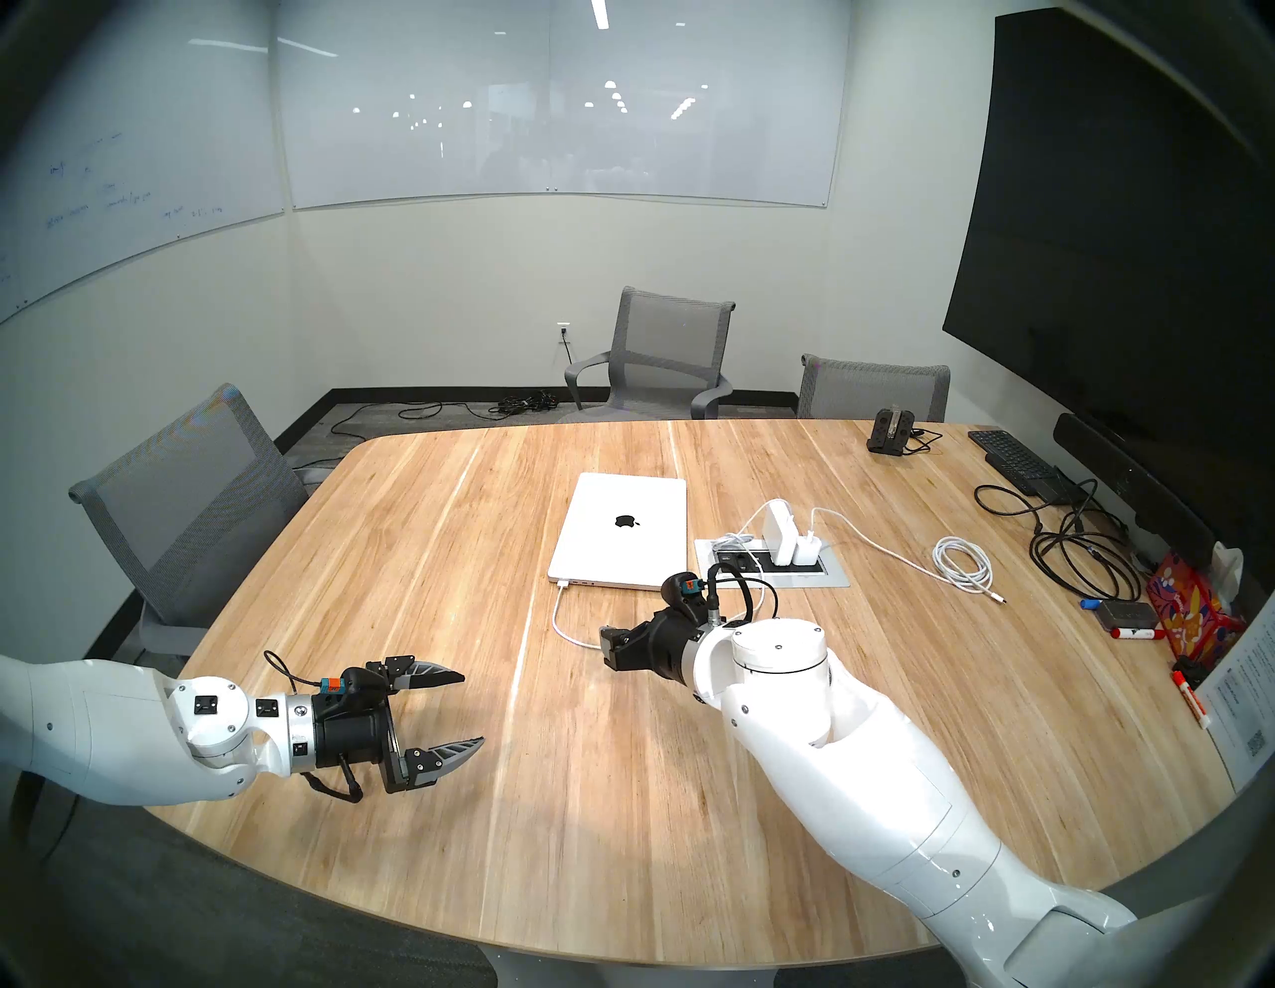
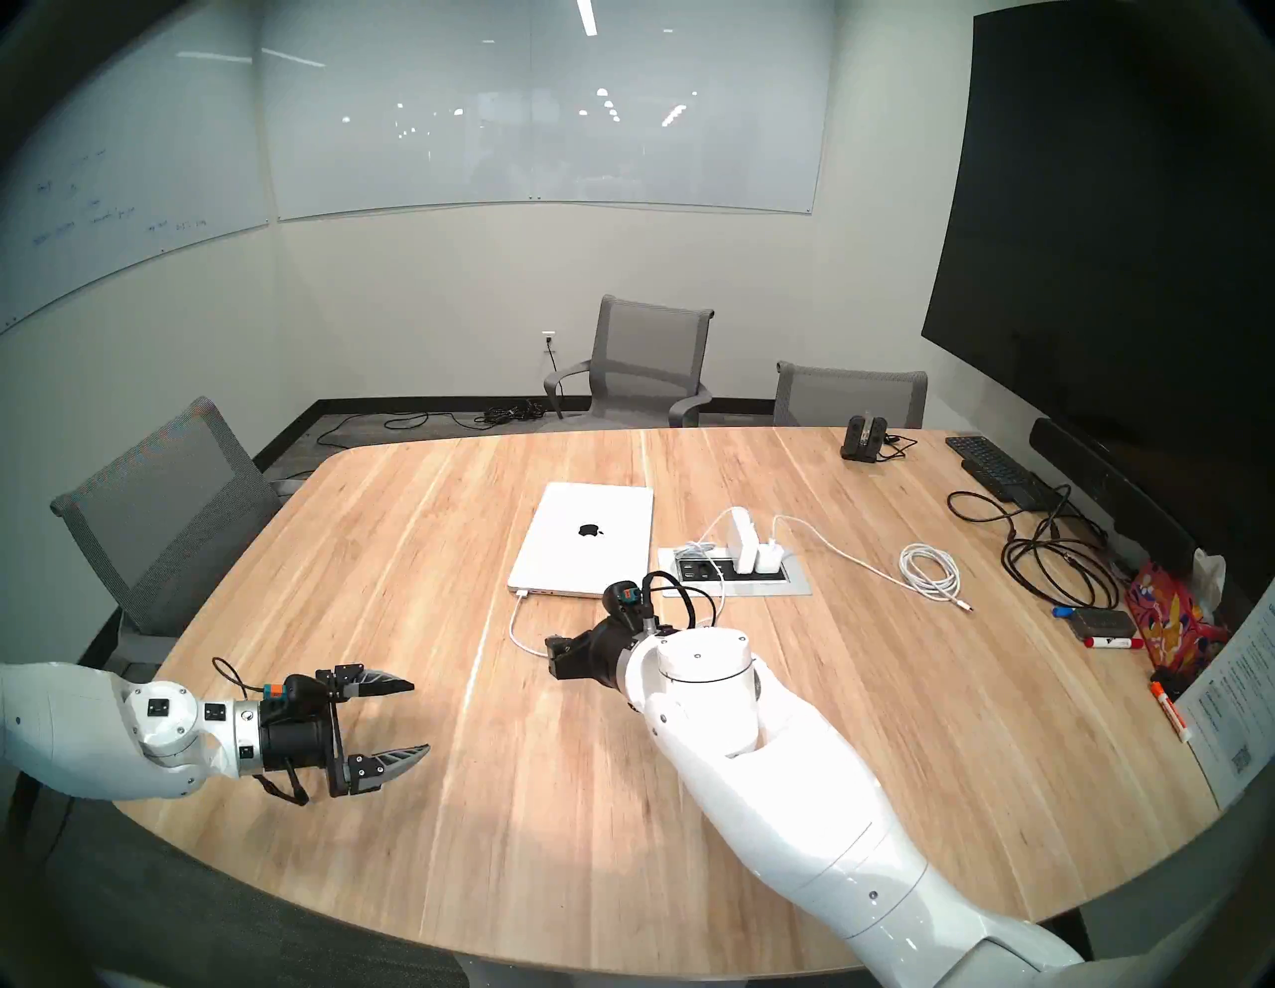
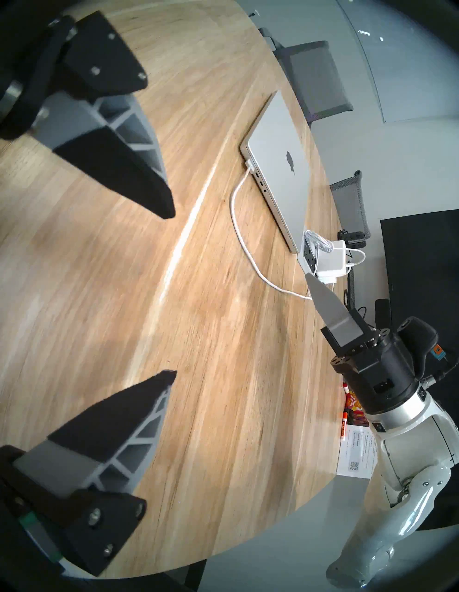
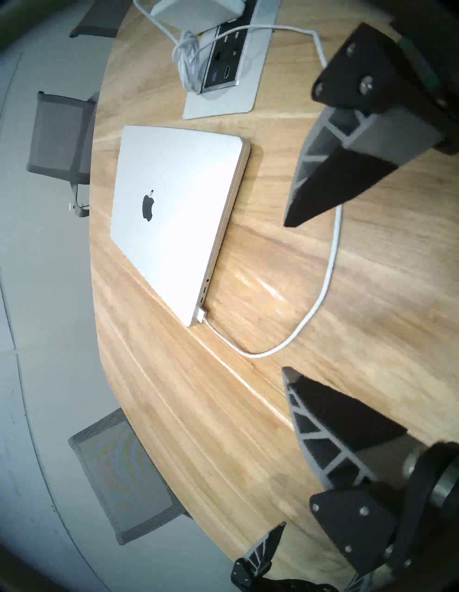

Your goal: Plug the charging cable into the port of a MacBook

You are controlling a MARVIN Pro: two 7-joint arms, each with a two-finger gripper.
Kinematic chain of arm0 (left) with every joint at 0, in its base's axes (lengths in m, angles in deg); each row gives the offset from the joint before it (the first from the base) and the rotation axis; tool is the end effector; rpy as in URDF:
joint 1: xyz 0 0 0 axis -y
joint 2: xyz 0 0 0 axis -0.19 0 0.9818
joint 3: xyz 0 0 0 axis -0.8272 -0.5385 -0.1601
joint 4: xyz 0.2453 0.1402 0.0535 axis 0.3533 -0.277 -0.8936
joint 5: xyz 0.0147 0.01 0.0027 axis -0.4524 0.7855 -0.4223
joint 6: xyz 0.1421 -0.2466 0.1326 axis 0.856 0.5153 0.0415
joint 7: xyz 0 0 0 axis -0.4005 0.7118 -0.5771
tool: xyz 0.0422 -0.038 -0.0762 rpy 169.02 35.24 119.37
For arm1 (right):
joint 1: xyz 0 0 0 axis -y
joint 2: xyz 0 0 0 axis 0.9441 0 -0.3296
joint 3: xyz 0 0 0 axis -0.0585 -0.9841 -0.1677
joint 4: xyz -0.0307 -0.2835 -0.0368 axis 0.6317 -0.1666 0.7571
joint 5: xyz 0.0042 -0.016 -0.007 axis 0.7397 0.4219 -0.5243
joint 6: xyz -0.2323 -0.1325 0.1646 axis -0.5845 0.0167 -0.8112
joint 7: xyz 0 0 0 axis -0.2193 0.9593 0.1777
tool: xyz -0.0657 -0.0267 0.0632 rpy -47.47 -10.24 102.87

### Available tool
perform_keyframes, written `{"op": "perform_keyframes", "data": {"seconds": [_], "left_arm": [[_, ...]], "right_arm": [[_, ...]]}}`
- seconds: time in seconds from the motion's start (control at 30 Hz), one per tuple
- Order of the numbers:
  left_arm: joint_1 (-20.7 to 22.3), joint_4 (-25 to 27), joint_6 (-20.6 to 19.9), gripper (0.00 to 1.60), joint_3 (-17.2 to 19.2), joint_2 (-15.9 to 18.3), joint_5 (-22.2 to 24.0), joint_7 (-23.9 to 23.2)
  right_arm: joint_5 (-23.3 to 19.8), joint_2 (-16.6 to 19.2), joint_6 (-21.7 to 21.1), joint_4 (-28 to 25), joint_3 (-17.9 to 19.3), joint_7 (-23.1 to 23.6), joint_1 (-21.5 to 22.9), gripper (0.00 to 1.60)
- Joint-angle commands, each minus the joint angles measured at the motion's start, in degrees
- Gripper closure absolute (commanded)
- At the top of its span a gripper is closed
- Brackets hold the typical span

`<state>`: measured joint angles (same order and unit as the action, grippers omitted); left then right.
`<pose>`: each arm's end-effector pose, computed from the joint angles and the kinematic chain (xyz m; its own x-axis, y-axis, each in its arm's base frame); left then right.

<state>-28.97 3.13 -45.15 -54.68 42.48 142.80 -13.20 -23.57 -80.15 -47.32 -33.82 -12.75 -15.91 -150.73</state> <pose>0.3076 0.1395 -0.3239 0.1319 -0.3642 0.9219 -0.8608 -0.5032 -0.0757 0.3891 0.1322 -0.2816 0.4892 0.1723 0.8550 0.5002 -0.8585 -0.1132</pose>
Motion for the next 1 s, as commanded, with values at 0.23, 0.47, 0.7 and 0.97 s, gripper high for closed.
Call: {"op": "perform_keyframes", "data": {"seconds": [0.23, 0.47, 0.7, 0.97], "left_arm": [[0.44, 0.0, 0.1, 0.0, 0.41, -0.05, 0.01, 0.05], [0.44, 0.0, 0.1, 0.0, 0.41, -0.05, 0.01, 0.05], [0.44, 0.0, 0.1, 0.0, 0.41, -0.05, 0.01, 0.05], [0.44, 0.0, 0.1, 0.0, 0.41, -0.05, 0.01, 0.05]], "right_arm": [[1.58, 7.25, 2.65, -5.26, 1.09, 5.19, -1.77, 0.0], [2.23, 10.33, 3.84, -7.56, 2.36, 7.24, -3.5, 0.0], [3.05, 14.38, 5.67, -10.1, 4.26, 9.62, -6.0, 0.0], [4.53, 18.3, 9.44, -11.17, 5.55, 12.17, -8.66, 0.0]]}}
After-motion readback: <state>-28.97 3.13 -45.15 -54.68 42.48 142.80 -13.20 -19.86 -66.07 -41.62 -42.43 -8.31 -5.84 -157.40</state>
